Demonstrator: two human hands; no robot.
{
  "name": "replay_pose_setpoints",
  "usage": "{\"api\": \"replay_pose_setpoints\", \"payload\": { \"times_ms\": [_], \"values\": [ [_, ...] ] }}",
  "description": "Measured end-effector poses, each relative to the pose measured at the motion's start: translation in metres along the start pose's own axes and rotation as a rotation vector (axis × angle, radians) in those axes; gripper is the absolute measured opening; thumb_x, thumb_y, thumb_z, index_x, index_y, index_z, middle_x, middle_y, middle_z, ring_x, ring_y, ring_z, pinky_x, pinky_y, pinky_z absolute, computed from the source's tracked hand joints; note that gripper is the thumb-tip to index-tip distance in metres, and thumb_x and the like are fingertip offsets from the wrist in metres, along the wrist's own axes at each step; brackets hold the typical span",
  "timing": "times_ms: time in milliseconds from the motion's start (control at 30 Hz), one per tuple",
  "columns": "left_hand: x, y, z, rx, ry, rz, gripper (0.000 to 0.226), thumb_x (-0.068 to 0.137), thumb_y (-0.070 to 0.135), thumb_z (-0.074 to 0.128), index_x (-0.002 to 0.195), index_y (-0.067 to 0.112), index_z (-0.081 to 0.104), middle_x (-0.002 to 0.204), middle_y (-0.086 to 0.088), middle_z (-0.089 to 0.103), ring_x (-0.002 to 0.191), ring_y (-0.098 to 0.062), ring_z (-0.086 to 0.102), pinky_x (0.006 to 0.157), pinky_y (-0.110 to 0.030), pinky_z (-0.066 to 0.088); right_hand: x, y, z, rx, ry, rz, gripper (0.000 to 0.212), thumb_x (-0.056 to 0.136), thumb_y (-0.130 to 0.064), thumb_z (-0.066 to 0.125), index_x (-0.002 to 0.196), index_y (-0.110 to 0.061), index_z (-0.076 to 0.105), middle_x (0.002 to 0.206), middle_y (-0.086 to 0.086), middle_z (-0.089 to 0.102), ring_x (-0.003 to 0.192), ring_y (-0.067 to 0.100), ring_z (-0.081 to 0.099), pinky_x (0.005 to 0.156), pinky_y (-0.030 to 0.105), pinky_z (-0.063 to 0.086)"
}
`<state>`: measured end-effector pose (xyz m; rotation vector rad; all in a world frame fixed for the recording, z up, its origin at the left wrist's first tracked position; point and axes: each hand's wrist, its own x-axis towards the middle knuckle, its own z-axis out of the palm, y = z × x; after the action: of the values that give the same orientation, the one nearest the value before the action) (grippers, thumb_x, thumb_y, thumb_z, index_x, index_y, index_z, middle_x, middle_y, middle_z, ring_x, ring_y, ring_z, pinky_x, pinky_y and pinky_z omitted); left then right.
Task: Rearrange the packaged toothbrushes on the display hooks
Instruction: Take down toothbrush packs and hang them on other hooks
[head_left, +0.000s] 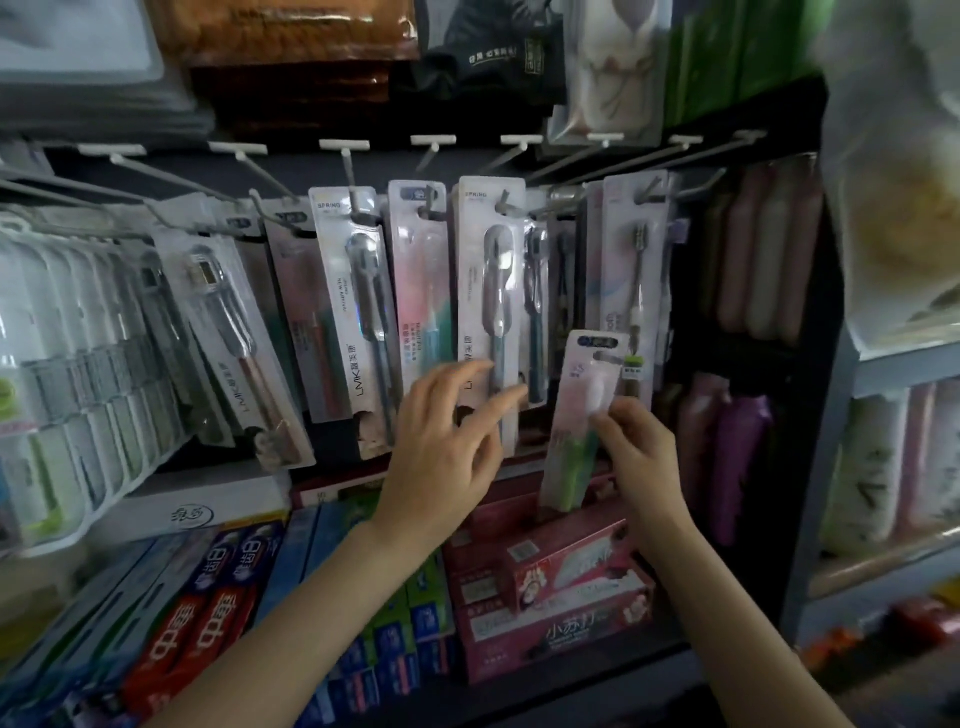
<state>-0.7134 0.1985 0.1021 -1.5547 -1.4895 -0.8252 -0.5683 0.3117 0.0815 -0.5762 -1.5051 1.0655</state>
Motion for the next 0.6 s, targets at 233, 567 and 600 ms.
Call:
{"api": "replay_pose_setpoints", "payload": {
  "times_ms": [233,567,600],
  "values": [
    [0.036,0.002,0.005,0.199,-0.066,0.059,0.041,0.089,0.025,0.039,0.125,0.021,0.057,0.144,-0.006,0.038,0.133,-0.030,0.025,0.108,-0.045,0.015,0.054,-0.058,0.002,-0.121,0.020,-0.098,0.019,0.089,-0.004,0.050,0.079,-0.016,0.061,0.060,-0.008,0.056,0.061,0.003,0.052,0.062,0.020,0.041],
    [0.045,-0.012,0.006,0.088,-0.120,0.084,0.042,0.089,0.019,0.033,0.122,0.010,0.056,0.142,-0.010,0.038,0.130,-0.027,0.028,0.107,-0.038,0.022,0.098,-0.091,0.028,-0.055,0.118,0.046,0.017,0.091,-0.014,0.052,0.100,-0.012,0.066,0.073,-0.001,0.056,0.065,0.009,0.049,0.059,0.018,0.041],
    [0.044,-0.012,0.006,0.054,-0.117,0.080,0.041,0.089,0.018,0.033,0.121,0.009,0.057,0.142,-0.011,0.038,0.128,-0.025,0.031,0.106,-0.035,0.024,0.099,-0.091,0.030,-0.002,0.126,0.094,0.016,0.091,-0.013,0.052,0.099,-0.012,0.065,0.073,0.000,0.056,0.068,0.013,0.051,0.065,0.022,0.043]
  ]
}}
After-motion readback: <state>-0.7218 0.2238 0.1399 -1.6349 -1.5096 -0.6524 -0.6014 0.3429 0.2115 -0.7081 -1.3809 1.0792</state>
